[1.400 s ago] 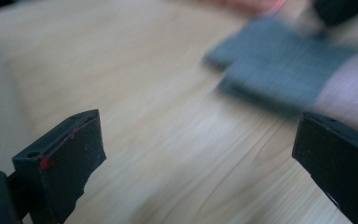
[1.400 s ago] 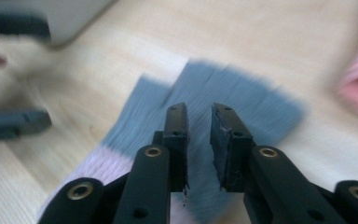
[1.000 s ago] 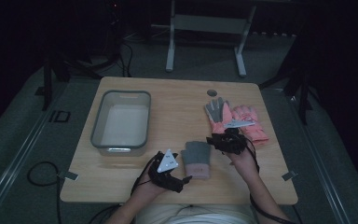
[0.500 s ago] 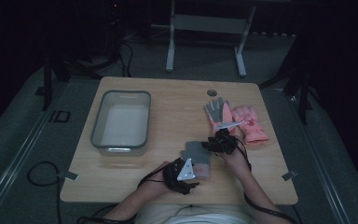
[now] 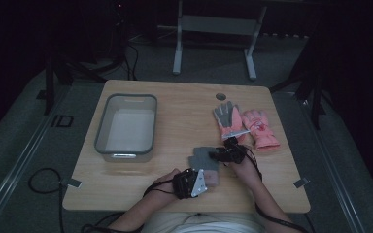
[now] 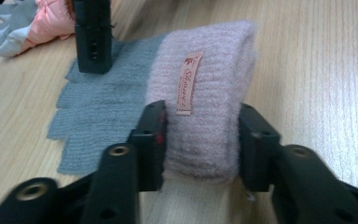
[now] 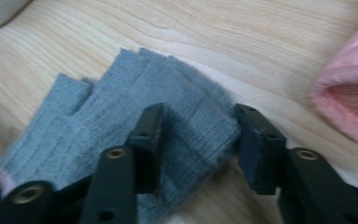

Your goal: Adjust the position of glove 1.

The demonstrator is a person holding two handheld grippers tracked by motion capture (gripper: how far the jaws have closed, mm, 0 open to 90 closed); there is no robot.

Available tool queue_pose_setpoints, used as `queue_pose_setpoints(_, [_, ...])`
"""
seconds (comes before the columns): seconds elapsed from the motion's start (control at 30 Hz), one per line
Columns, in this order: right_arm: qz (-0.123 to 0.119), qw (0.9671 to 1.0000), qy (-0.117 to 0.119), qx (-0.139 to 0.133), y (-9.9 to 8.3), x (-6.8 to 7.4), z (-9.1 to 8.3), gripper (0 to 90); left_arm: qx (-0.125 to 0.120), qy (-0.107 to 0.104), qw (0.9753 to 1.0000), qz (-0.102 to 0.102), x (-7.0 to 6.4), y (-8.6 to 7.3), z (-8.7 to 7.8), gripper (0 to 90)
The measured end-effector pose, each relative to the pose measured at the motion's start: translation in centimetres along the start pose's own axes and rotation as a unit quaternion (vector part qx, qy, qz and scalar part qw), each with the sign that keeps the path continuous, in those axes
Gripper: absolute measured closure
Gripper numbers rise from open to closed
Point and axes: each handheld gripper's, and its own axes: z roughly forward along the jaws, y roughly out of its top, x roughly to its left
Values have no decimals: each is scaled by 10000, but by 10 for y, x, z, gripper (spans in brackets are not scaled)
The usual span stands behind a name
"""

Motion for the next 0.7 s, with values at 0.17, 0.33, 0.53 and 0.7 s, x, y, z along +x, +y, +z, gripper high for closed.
queue_pose_setpoints(0.17, [173,9993,308,107,2,1,0,731,-14,-190,9996,-215,8,2,-2,686])
queue_pose_setpoints(0.33, [60,9994,330,-51,7,7,-7,751,110,-352,9986,-385,21,5,-8,700])
queue_pose_setpoints(0.53, [-182,9989,323,-298,23,18,-23,752,-5,-330,9983,-478,34,8,-25,705])
queue_pose_setpoints(0.7, [-268,9974,416,-515,38,25,-35,752,35,-355,9982,-478,49,10,-39,705])
